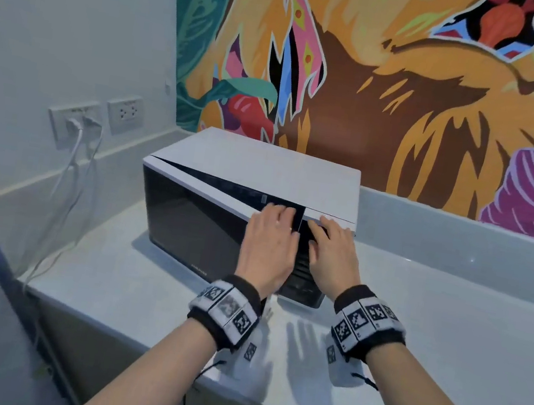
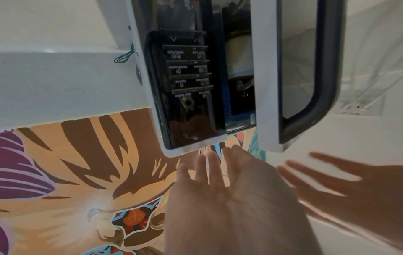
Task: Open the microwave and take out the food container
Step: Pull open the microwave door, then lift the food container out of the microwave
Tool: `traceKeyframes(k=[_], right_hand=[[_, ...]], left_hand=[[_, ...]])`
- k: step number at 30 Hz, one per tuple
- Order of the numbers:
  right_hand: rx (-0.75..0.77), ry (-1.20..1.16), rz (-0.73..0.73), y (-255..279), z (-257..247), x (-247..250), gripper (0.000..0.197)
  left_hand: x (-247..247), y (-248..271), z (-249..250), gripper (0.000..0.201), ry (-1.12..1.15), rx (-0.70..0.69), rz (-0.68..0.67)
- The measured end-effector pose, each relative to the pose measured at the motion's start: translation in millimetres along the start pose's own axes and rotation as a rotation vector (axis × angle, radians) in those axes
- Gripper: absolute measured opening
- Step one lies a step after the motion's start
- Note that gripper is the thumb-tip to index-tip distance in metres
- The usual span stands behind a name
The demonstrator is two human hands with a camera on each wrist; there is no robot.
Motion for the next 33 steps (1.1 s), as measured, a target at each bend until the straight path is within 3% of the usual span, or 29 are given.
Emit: traceKeyframes(k=[2,4,9,13,16,20,26,30,33], right_hand=[[0.013,-0.064,0.015,13,-8,-1,0.038],[-0.009,-0.135,-0.036,25,-11,-11,0.035],[0.018,-0.224,-0.237,45,-31,-53,0.031],[0.030,-0.316,-0.350,45,-57,-89,0.031],[0.004,-0.396,-0.427,43,-74,-113,0.033],[-0.049,-0.484,-0.469,37,-84,-133,0.032],[-0.153,-0.567,-0.475,15,-74,-156,0.033],[-0.290,-0.670,-0.431,-5,-57,-171,0.033],[-0.479,-0.843,-0.372,-22,-40,-184,0.039]], left_hand=[[-26,-5,9,0.050,-0.163,-0.051,-0.177],[-30,-2,6,0.045,-0.241,-0.040,-0.249],[22,36,-12,0.044,-0.239,0.054,-0.099],[53,80,-65,0.043,-0.435,0.295,-0.090],[72,106,-114,0.061,-0.612,0.472,-0.109],[95,122,-175,0.072,-0.640,0.670,-0.031],[109,123,-225,0.062,-0.586,0.754,0.089],[89,103,-220,0.068,-0.512,0.684,0.159],[37,54,-190,0.055,-0.439,0.409,0.122]])
Point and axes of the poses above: each hand's wrist, its own y-axis away from the middle knuckle, its own x-axis out of the back of the hand, z = x × y, the point moved 10 cm from there along -y, towards the middle knuckle, and after that the axes turned 5 degrees about x, right-handed, at the moved point
